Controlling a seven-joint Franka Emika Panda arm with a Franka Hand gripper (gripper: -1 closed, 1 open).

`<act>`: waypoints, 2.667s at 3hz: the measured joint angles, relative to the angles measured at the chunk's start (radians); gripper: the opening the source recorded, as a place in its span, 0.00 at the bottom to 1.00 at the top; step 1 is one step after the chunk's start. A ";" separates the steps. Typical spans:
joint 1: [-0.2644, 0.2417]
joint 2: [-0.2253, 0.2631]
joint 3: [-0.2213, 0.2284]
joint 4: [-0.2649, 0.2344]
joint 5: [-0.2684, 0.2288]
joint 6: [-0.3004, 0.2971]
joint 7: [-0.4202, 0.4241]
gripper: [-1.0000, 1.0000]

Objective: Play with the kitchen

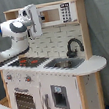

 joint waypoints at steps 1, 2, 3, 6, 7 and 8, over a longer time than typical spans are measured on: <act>-0.045 0.034 0.047 0.069 0.000 0.000 0.000 0.00; -0.102 0.065 0.101 0.133 0.000 0.004 0.002 0.00; -0.168 0.080 0.148 0.194 0.000 0.009 0.015 0.00; -0.073 0.023 0.153 0.276 -0.001 -0.090 0.033 0.00; -0.052 0.009 0.153 0.274 -0.001 -0.110 0.033 0.00; -0.043 0.002 0.153 0.274 -0.001 -0.120 0.033 1.00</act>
